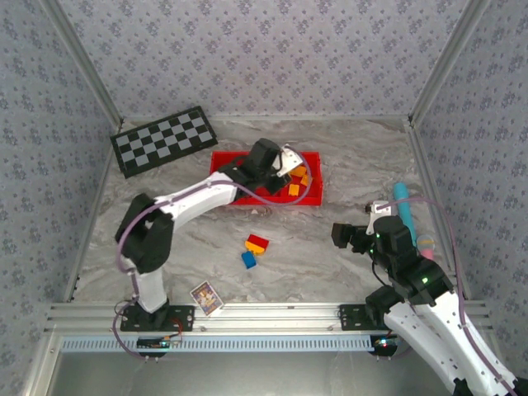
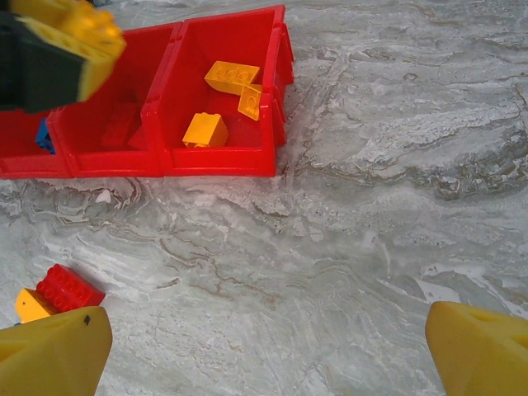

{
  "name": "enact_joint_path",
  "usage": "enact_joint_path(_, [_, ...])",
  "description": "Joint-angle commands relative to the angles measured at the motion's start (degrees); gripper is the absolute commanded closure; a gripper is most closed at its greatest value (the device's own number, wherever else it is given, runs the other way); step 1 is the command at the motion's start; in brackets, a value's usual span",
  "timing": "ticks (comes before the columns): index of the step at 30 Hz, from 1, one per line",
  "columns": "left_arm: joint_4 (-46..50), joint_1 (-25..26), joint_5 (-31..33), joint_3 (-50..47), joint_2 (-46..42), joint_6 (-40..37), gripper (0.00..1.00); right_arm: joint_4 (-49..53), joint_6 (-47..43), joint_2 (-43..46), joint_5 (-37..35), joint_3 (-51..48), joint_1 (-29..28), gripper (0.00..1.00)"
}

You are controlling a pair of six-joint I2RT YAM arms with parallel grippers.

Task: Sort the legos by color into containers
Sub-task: Place the lego in the container.

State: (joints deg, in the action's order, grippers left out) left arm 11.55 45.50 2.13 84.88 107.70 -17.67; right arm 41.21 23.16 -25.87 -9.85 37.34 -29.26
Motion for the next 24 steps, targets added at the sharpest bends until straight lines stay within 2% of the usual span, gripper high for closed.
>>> enact_joint_path(1, [2.5, 1.4, -1.5, 6.7, 5.2, 2.5, 1.0, 0.5, 0.7, 0.4, -1.5, -0.1, -0.5, 0.0])
enact_joint_path(6, [4.6, 2.8, -0.7, 13.5, 11.7, 3.0, 0.99, 0.6, 0.8, 0.4, -2.1, -0.1, -0.9, 0.0])
enact_joint_path(10, [6.1, 2.7, -1.4, 16.3, 14.5, 3.3, 0.89, 0.9, 0.8, 0.4, -2.8, 0.0, -1.5, 0.0])
enact_joint_path(11, [6.8, 2.6, -2.0, 16.9, 15.0, 3.4, 0.83, 0.9, 0.9, 0.5, -2.9, 0.0, -1.6, 0.0])
enact_joint_path(12, [7.4, 2.5, -2.3, 17.5, 15.4, 3.7, 0.69, 0.9, 0.8, 0.3, -3.0, -0.1, -1.7, 0.0])
enact_joint_path(13, [7.4, 2.5, -2.6, 17.6, 15.4, 3.8, 0.6, 0.8, 0.8, 0.5, -3.1, -0.1, -1.7, 0.0])
enact_joint_path(19, [4.5, 2.5, -1.9, 14.5, 13.0, 4.1, 0.39, 0.8, 0.8, 0.3, -3.2, -0.2, -2.0, 0.0])
enact_joint_path(20, [4.1, 2.5, -1.6, 13.9, 12.4, 4.0, 0.22, 0.8, 0.8, 0.3, -3.2, -0.2, -2.0, 0.0])
enact_joint_path(23, [0.9, 2.5, 0.3, 10.4, 9.6, 3.8, 0.01, 0.9, 0.9, 0.3, -3.5, -0.2, -2.2, 0.0])
enact_joint_path(24, [0.2, 2.4, 1.2, 9.4, 8.7, 4.0, 0.0, 0.9, 0.9, 0.3, -3.6, -0.2, -2.2, 0.0])
